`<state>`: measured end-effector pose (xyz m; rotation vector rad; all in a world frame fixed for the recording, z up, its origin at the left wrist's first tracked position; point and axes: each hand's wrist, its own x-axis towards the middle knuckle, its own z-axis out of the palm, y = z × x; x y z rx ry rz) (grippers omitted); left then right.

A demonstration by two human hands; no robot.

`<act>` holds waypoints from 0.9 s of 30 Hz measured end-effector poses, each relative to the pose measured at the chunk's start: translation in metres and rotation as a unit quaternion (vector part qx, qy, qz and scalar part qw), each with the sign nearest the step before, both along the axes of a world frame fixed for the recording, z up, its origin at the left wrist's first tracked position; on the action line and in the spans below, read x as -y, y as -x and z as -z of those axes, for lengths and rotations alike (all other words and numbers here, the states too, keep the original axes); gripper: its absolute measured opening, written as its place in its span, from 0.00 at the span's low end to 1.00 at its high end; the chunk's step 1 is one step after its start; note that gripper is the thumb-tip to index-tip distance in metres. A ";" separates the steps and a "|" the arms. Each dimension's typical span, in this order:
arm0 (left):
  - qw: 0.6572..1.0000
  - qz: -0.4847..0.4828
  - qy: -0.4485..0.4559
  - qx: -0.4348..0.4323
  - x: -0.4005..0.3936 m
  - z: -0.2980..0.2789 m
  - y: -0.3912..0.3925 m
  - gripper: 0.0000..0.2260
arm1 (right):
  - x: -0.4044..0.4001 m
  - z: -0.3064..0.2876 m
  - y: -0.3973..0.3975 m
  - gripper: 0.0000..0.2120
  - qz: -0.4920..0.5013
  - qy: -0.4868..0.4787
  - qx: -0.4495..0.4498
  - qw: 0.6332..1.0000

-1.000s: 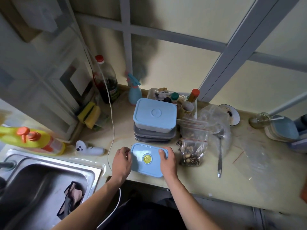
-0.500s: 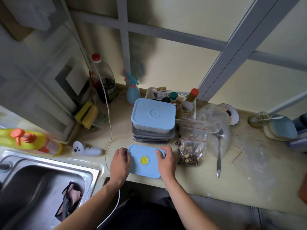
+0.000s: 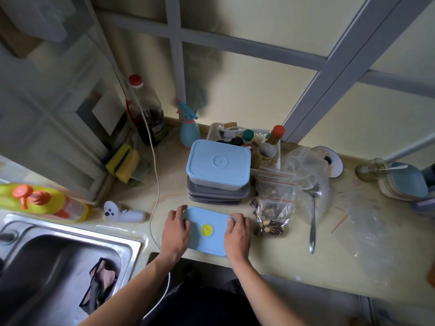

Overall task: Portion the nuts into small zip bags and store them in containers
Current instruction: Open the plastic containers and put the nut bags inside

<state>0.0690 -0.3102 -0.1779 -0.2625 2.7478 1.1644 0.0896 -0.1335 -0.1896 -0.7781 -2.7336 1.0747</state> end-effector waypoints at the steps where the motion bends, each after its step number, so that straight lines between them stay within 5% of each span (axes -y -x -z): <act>1: 1.000 0.010 -0.005 -0.005 -0.002 0.001 0.001 0.15 | 0.002 0.001 0.000 0.04 -0.002 -0.012 0.003 1.000; 8: 0.995 -0.034 0.020 0.088 -0.022 0.003 0.016 0.15 | 0.007 0.006 -0.004 0.13 -0.040 -0.061 0.031 0.997; 12: 0.998 -0.009 0.019 0.054 -0.017 0.008 0.014 0.12 | 0.005 0.011 -0.008 0.16 -0.059 -0.089 0.010 0.994; 17: 0.999 -0.010 0.029 0.027 -0.019 0.008 0.012 0.10 | 0.000 0.015 -0.007 0.06 -0.077 -0.099 0.006 0.992; 27: 0.995 -0.087 -0.004 0.038 -0.034 0.010 0.011 0.09 | -0.018 0.010 0.014 0.13 -0.096 -0.115 -0.015 0.989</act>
